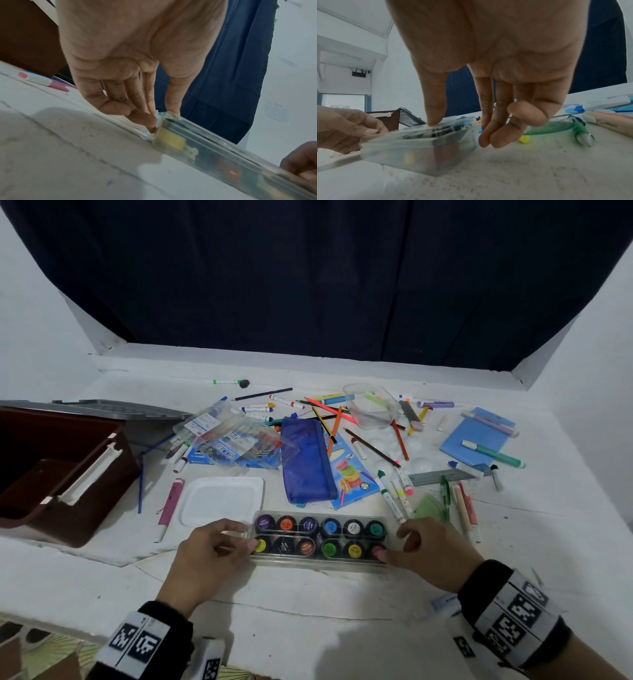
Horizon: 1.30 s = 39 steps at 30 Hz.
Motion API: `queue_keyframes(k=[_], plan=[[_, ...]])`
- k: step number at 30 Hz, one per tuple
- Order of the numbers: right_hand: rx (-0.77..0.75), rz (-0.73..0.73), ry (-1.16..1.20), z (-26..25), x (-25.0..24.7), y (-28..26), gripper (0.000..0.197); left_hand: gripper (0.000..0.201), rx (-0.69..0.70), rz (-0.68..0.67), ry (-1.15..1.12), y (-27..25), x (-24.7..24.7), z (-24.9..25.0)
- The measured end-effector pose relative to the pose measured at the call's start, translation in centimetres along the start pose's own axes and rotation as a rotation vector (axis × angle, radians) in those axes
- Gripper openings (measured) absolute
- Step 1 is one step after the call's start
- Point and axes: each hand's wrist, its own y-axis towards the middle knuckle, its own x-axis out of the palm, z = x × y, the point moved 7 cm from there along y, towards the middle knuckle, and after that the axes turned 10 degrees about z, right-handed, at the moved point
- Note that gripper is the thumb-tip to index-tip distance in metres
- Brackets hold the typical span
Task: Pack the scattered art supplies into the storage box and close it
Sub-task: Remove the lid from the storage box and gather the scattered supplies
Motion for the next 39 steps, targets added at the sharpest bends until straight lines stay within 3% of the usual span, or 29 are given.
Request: queue_keyframes(k=[5,13,18,24,27,28,34,39], plan=[[-0.010,0.041,0.051,-0.9,-0.1,0.0,0.039,0.019,0.025,0.038,0.063,0.0,0.1,0.1],[-0.005,0.084,0.055,-1.0,-0.3,0.1,0.038,0.022,0.042,0.067,0.095,0.2,0.2,-0.3],[-0.071,0.140,-0.018,-1.5,-0.1,-0.7,0.031,0.018,0.164,0.071,0.124,-0.4,0.4,0.4],[-0.137,0.182,-0.182,-3.2,-0.2,-2.0,0.043,0.015,0.255,0.080,0.176,-1.1,0.6,1.1],[-0.157,0.165,-0.202,-3.7,-0.8,-2.3,0.024,0.016,0.269,0.080,0.183,-1.2,0.5,1.4],[-0.175,0.157,-0.213,-4.0,-1.1,-2.3,0.027,0.016,0.268,0.081,0.187,-1.2,0.5,1.5],[-0.409,-0.101,-0.311,-6.8,0.8,-0.6,0.098,0.015,0.246,0.070,0.179,-1.4,0.4,1.5],[-0.457,-0.242,-0.470,-8.3,4.1,0.7,0.104,0.011,0.261,0.058,0.161,-2.3,0.4,1.8]])
